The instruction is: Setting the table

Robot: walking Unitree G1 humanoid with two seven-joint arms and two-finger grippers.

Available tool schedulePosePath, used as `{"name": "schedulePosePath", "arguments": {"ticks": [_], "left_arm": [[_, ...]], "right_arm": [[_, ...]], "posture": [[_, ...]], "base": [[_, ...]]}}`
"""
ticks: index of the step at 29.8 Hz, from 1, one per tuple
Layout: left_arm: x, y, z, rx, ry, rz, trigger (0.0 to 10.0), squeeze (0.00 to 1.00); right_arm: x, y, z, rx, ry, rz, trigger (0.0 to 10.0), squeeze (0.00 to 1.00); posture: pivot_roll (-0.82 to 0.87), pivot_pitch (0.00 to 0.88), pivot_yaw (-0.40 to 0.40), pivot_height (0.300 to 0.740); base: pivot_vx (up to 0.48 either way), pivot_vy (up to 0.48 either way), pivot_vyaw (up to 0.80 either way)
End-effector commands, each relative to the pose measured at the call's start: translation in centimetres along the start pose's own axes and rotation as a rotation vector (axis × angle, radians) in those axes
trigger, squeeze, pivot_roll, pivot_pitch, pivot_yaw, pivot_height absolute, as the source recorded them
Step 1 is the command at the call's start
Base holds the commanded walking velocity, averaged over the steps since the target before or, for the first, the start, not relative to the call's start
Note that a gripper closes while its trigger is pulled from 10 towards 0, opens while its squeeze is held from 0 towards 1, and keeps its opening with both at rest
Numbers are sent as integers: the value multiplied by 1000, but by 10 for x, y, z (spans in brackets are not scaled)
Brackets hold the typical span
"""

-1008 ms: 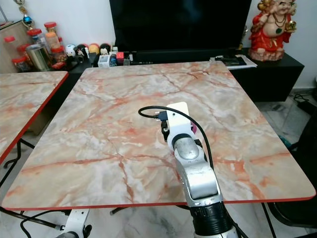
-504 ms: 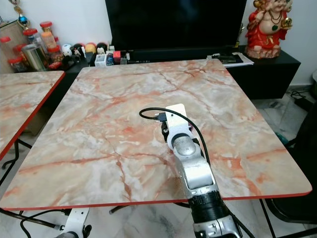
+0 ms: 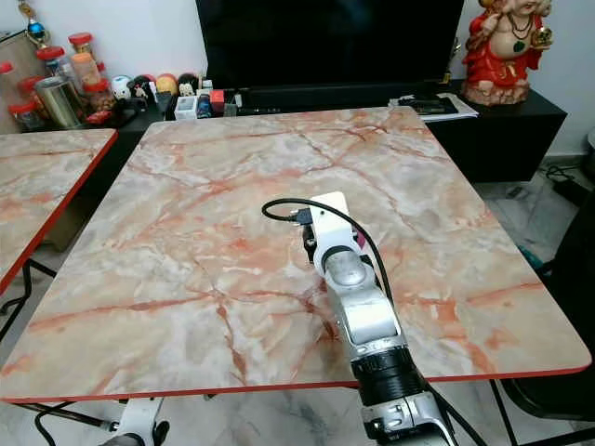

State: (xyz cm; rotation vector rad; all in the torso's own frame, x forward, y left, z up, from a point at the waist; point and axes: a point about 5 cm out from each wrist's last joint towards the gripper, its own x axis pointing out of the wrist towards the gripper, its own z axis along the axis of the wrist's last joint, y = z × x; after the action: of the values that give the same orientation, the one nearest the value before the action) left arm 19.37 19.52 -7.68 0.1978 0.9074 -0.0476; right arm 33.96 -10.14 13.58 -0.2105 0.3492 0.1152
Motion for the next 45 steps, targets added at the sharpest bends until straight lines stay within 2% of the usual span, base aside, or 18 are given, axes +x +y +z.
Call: {"name": "schedulePosePath", "arguments": {"ticks": [1,20,33,34,45], "left_arm": [[0,5,0,23,12,6,10000,0],[-1,4,-4,31,30,-10,10000,0],[-1,4,-4,33,30,-13,10000,0],[-1,4,-4,33,31,-14,10000,0],[-1,3,-4,33,32,-16,10000,0]], "right_arm": [[0,2,-1,9,5,4,10000,0],[1,5,-17,12,67,3,10000,0],[2,5,-20,18,74,8,10000,0],[2,5,-20,19,72,11,0,0],[2,5,-17,13,57,12,0,0]], "posture": [[-65,9,73,736],[-63,12,73,736],[-63,13,74,736],[-64,14,74,736],[-63,15,72,736]], "base": [[0,0,0],[0,0,0],[0,0,0],[0,0,0],[0,0,0]]}}
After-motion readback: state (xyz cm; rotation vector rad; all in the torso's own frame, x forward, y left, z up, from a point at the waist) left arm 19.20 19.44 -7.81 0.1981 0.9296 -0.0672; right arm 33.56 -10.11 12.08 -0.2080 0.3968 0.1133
